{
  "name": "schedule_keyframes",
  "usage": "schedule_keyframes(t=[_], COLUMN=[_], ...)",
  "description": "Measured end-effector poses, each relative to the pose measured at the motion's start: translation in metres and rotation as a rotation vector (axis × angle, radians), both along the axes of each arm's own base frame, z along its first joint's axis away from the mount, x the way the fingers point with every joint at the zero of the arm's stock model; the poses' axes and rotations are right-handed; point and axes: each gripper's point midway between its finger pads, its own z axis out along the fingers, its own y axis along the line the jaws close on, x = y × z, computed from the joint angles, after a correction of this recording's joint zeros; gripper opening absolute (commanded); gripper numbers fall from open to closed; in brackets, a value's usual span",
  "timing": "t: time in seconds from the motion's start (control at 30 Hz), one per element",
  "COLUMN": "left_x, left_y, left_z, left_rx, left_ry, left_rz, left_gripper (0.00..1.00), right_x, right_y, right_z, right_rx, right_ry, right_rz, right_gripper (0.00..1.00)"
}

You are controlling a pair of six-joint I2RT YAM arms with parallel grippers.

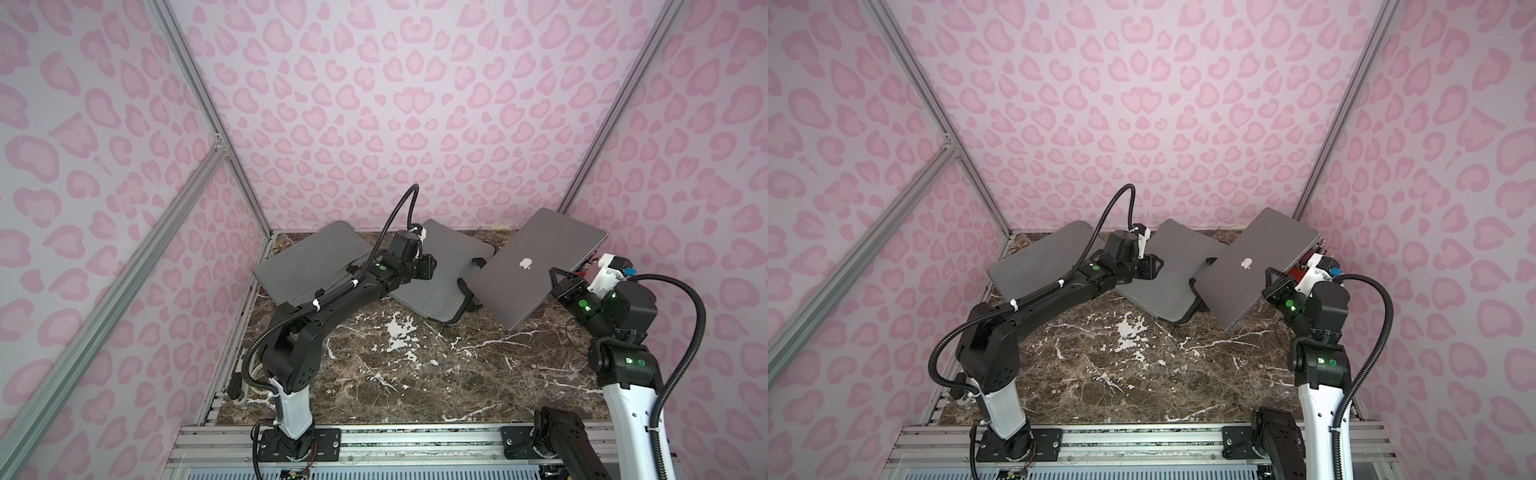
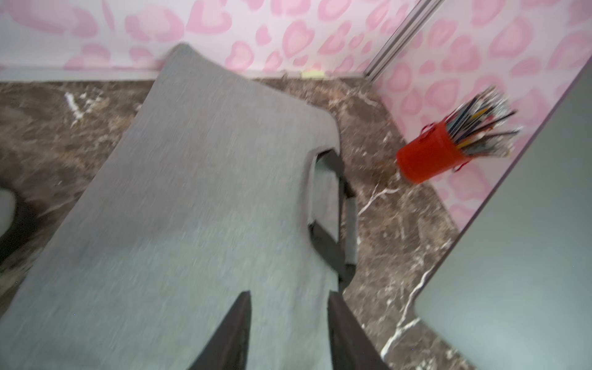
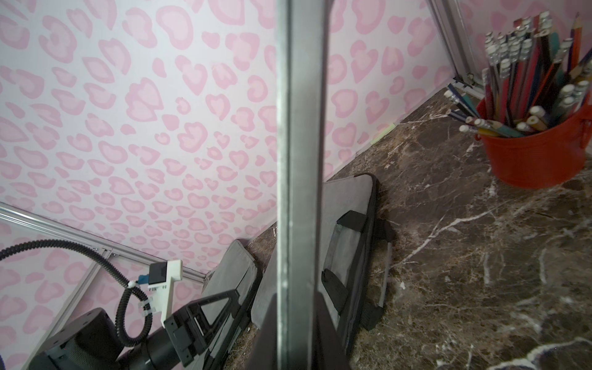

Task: Open the zippered laptop bag and take out the laptop
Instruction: Close the bag flap on the zippered laptop bag, then adjust the zippered laptop bag at the center of the board.

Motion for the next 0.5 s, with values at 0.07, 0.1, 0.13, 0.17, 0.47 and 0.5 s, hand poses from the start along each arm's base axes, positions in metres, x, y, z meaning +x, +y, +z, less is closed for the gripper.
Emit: schedule_keyframes(t=[0.07, 0.1, 0.13, 0.17, 0.47, 0.5], left_x=[-0.012, -0.020, -0.025, -0.031, -0.065, -0.067], left_y=[0.016, 0.024, 0.029, 0.034, 0.028, 0.027], left_z=[-0.023, -0.037, -0.048, -0.058, -0.113, -0.116], left_rx=[0.067, 0.104, 0.134, 0.161, 0.286, 0.292], left_ry=[0.041, 0.070, 0.087, 0.109, 0.210, 0.215], left_rz=[0.019, 0.023, 0.025, 0.025, -0.039, -0.043], left_gripper=[0.16, 0.12, 0.09, 0.07, 0.01, 0.01], right_x=[0.001, 0.002, 0.002, 0.003, 0.004, 0.004], right_y=[0.000, 0.000, -0.001, -0.001, -0.001, -0.001], right_z=[-0.001, -0.001, -0.002, -0.001, 0.002, 0.003], right_rx=[0.005, 0.006, 0.007, 0.010, 0.019, 0.019], right_ry=[0.005, 0.006, 0.006, 0.006, -0.010, -0.011], right_rz=[0.000, -0.001, -0.001, -0.002, -0.005, -0.005], right_gripper=[0.00, 0.00, 0.00, 0.00, 0.00, 0.00])
